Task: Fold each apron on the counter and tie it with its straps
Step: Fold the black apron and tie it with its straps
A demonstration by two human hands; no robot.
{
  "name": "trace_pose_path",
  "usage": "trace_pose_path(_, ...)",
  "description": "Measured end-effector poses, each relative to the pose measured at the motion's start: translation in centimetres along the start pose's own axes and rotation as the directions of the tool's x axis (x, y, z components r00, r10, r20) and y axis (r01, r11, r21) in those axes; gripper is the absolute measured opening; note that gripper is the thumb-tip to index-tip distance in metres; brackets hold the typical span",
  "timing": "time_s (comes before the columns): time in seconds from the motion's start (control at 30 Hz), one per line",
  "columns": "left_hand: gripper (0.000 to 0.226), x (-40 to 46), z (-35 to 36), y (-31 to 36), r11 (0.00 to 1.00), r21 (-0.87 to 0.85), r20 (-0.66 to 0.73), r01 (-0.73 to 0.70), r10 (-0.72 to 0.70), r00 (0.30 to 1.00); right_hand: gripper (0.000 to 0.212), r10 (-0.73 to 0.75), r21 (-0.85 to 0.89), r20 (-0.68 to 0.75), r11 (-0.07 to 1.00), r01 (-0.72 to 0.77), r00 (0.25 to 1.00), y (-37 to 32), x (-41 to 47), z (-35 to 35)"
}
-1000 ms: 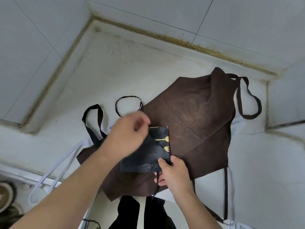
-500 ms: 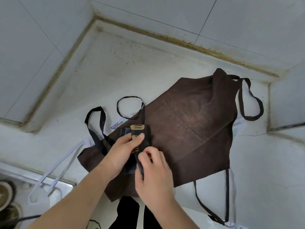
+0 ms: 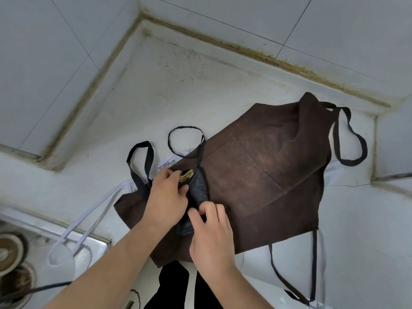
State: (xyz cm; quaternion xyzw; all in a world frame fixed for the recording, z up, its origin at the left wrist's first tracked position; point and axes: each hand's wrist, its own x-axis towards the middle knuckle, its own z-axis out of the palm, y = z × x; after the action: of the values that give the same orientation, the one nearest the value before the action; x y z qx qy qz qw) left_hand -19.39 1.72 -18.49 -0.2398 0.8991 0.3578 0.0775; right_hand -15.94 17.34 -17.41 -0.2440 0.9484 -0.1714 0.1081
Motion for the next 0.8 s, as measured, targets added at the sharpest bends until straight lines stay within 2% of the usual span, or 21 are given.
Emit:
trace_pose_path(0.1, 0.032, -0.2, -0.2, -0.6, 0.999, -0.043, -0.03, 0.034, -0.035, 0.999, 0.063, -0.031, 0.004, 0.128, 1.0, 0.031, 0.991, -0.1, 0.0, -0.4)
trace_pose_path(0.17, 0.035, -0.3, -0.4, -0.8, 0.997, -0.062, -0.059, 0.043, -0.047, 0.997, 0.052, -0.018, 0.087, 0.224, 0.996, -0.002, 0.974, 0.0, 0.3, -1.2)
trace_pose_path(0.2, 0.037, -0.4, -0.5, -0.8, 0.995, -0.078, -0.064, 0.055, -0.06, 0.996, 0.046, 0.025, 0.179, 0.22, 0.982, -0.065, 0.975, 0.1, 0.6, -1.6)
trace_pose_path(0.3, 0.039, -0.4, -0.4, -1.3, 0.995, -0.094, -0.084, 0.044, -0.052, 0.995, 0.034, 0.291, 0.401, 0.127, 0.859, -0.317, 0.948, 0.5, 2.3, -2.1)
trace_pose_path(0.37, 0.039, -0.5, -0.3, -1.4, 0.996, -0.083, -0.094, 0.019, -0.027, 0.995, 0.036, 0.356, 0.328, 0.198, 0.854, -0.404, 0.913, 0.7, 4.1, -2.2)
trace_pose_path(0.43, 0.039, -0.5, -0.1, -1.5, 0.997, -0.077, -0.103, 0.008, -0.016, 0.995, 0.032, 0.352, 0.213, 0.281, 0.884, -0.416, 0.893, 0.8, 5.7, -2.0)
trace_pose_path(0.5, 0.04, -0.6, -0.1, -1.4, 0.997, -0.081, -0.115, -0.003, -0.006, 0.993, 0.023, 0.366, 0.225, 0.325, 0.866, -0.447, 0.872, 1.2, 7.1, -2.4)
trace_pose_path(0.57, 0.043, -1.1, -0.6, -1.1, 0.996, -0.081, -0.164, -0.049, 0.035, 0.986, 0.026, 0.368, 0.33, 0.392, 0.799, -0.503, 0.843, 2.1, 7.9, -2.9)
trace_pose_path(0.67, 0.032, -3.2, -2.2, 0.2, 0.998, -0.028, -0.232, -0.062, 0.053, 0.971, 0.009, 0.348, 0.52, 0.473, 0.631, -0.575, 0.809, 3.2, 7.9, -4.3)
trace_pose_path(0.73, 0.035, -4.7, -3.4, 1.5, 0.995, 0.057, -0.12, 0.077, -0.07, 0.99, 0.003, 0.323, 0.639, 0.517, 0.471, -0.609, 0.793, 3.4, 7.2, -5.4)
trace_pose_path(0.77, 0.045, -5.1, -3.6, 2.0, 0.985, 0.06, -0.018, 0.163, -0.162, 0.987, 0.006, 0.312, 0.671, 0.524, 0.421, -0.61, 0.792, 3.4, 6.8, -6.0)
trace_pose_path(0.8, 0.054, -5.2, -3.7, 2.3, 0.962, -0.011, 0.115, 0.271, -0.268, 0.956, 0.008, 0.301, 0.69, 0.527, 0.394, -0.606, 0.795, 3.4, 6.5, -6.5)
